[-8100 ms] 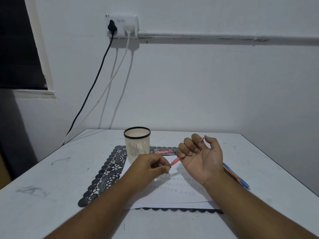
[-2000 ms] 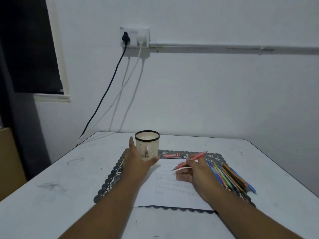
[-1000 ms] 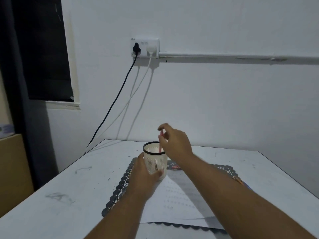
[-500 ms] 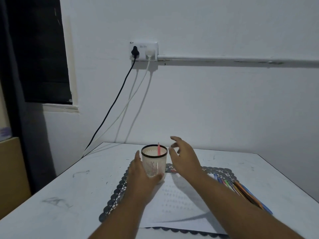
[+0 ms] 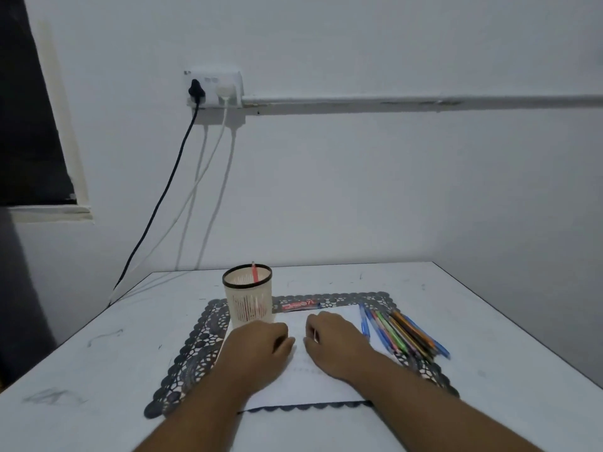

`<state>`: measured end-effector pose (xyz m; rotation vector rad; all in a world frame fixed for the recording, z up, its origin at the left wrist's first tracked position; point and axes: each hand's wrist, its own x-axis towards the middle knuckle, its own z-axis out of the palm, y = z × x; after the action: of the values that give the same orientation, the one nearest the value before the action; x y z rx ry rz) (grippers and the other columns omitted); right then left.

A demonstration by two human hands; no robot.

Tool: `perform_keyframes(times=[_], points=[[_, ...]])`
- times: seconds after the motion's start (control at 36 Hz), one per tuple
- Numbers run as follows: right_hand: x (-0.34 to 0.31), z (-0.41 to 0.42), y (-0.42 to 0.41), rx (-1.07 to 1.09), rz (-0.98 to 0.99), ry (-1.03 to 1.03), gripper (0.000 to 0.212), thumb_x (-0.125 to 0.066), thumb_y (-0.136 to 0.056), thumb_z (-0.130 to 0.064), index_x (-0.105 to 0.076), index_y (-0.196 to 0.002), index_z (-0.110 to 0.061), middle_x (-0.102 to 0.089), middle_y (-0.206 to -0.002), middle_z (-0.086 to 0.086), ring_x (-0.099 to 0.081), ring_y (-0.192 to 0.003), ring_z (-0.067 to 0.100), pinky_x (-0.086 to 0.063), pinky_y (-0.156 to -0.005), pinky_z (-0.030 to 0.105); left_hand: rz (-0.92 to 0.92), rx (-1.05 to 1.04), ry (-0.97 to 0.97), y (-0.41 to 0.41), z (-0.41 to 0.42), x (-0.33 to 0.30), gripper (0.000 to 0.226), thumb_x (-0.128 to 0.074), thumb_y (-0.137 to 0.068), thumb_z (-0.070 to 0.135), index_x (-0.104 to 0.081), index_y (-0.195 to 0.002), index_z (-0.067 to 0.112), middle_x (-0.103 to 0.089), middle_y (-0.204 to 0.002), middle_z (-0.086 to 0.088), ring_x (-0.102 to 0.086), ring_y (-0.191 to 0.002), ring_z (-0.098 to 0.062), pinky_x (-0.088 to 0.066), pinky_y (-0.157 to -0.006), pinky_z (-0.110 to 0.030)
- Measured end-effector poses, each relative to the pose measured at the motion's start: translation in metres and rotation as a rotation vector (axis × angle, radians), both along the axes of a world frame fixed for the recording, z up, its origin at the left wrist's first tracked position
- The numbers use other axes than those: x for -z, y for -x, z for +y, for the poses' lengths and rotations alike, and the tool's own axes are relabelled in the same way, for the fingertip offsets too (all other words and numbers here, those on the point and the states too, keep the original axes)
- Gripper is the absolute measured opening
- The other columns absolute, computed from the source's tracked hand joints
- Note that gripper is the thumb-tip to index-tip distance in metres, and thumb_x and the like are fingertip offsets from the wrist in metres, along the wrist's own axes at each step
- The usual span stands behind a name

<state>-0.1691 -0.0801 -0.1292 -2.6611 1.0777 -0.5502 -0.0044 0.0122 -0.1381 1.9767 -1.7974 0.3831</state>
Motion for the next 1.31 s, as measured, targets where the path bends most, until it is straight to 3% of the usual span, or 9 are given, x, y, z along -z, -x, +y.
perform_keyframes(times=[0.11, 0.39, 0.53, 0.61, 0.78, 0.86, 1.0, 1.14, 1.31], points=[[0.001, 0.0, 0.006, -0.008, 0.009, 0.01, 0.015, -0.05, -0.104, -0.034, -0.055, -0.094, -0.024, -0.052, -0.094, -0.005, -0.05, -0.091, 0.017, -0.042, -0.077, 0.032, 0.024, 0.001, -0.072, 0.0, 0.0, 0.0, 0.037, -0.047, -0.098, 0.048, -0.053, -0.075, 0.02, -0.058, -0.069, 0.004, -0.055, -0.066, -0.01, -0.035, -0.054, -0.028], [-0.005, -0.002, 0.017, 0.05, 0.041, -0.004, 0.016, -0.05, -0.104, -0.034, -0.055, -0.093, -0.023, -0.056, -0.092, -0.006, -0.055, -0.087, 0.016, -0.046, -0.076, 0.035, 0.077, -0.016, -0.079, -0.002, 0.0, 0.0, 0.038, -0.049, -0.099, 0.047, -0.052, -0.073, 0.02, -0.057, -0.069, 0.005, -0.054, -0.067, -0.01, -0.033, -0.053, -0.028], [-0.012, -0.007, 0.027, 0.24, -0.008, 0.034, 0.012, -0.049, -0.099, -0.025, -0.049, -0.089, -0.021, -0.056, -0.09, -0.007, -0.056, -0.084, 0.018, -0.041, -0.068, 0.035, 0.1, -0.028, -0.09, -0.003, 0.0, 0.002, 0.039, -0.05, -0.098, 0.049, -0.048, -0.07, 0.021, -0.057, -0.069, 0.005, -0.054, -0.067, -0.01, -0.032, -0.054, -0.028], [-0.022, -0.016, 0.038, 0.381, 0.028, 0.077, 0.007, -0.048, -0.094, -0.019, -0.043, -0.093, -0.024, -0.048, -0.09, -0.006, -0.048, -0.086, 0.02, -0.036, -0.072, 0.034, 0.105, -0.021, -0.091, -0.003, 0.0, 0.003, 0.04, -0.05, -0.098, 0.048, -0.047, -0.069, 0.021, -0.055, -0.068, 0.005, -0.054, -0.067, -0.01, -0.033, -0.054, -0.029], [-0.029, -0.031, 0.06, 0.552, 0.184, -0.005, 0.012, -0.056, -0.092, -0.03, -0.045, -0.092, -0.025, -0.059, -0.106, -0.004, -0.058, -0.094, 0.022, -0.04, -0.081, 0.032, 0.124, -0.026, -0.097, -0.003, 0.0, 0.003, 0.039, -0.05, -0.098, 0.046, -0.048, -0.072, 0.018, -0.057, -0.07, 0.004, -0.055, -0.07, -0.012, -0.032, -0.055, -0.029], [-0.028, -0.035, 0.063, 0.559, 0.229, -0.016, 0.009, -0.053, -0.095, -0.036, -0.052, -0.098, -0.027, -0.057, -0.098, -0.009, -0.058, -0.09, 0.018, -0.039, -0.078, 0.03, 0.129, -0.026, -0.101, -0.001, 0.001, 0.002, 0.038, -0.05, -0.098, 0.045, -0.049, -0.072, 0.017, -0.057, -0.07, 0.003, -0.056, -0.07, -0.012, -0.032, -0.055, -0.029], [-0.028, -0.029, 0.059, 0.53, 0.26, -0.029, 0.017, -0.049, -0.096, -0.031, -0.048, -0.08, -0.026, -0.058, -0.087, -0.009, -0.06, -0.088, 0.017, -0.041, -0.081, 0.032, 0.117, -0.028, -0.104, -0.001, 0.002, 0.002, 0.039, -0.05, -0.099, 0.046, -0.049, -0.073, 0.017, -0.057, -0.07, 0.003, -0.055, -0.07, -0.012, -0.03, -0.054, -0.029], [-0.03, -0.022, 0.053, 0.514, 0.245, -0.022, 0.017, -0.049, -0.094, -0.03, -0.046, -0.078, -0.026, -0.061, -0.091, -0.008, -0.061, -0.092, 0.018, -0.04, -0.084, 0.033, 0.124, -0.028, -0.1, -0.001, 0.002, 0.002, 0.038, -0.05, -0.098, 0.045, -0.051, -0.075, 0.015, -0.057, -0.07, 0.003, -0.055, -0.069, -0.011, -0.03, -0.054, -0.028], [-0.03, -0.018, 0.048, 0.491, 0.104, 0.01, 0.028, -0.051, -0.092, -0.034, -0.045, -0.068, -0.021, -0.054, -0.072, -0.007, -0.05, -0.065, 0.014, -0.038, -0.067, 0.03, 0.117, -0.016, -0.096, -0.002, 0.003, 0.002, 0.038, -0.049, -0.098, 0.045, -0.048, -0.073, 0.016, -0.055, -0.068, 0.003, -0.052, -0.067, -0.011, -0.028, -0.053, -0.029]])
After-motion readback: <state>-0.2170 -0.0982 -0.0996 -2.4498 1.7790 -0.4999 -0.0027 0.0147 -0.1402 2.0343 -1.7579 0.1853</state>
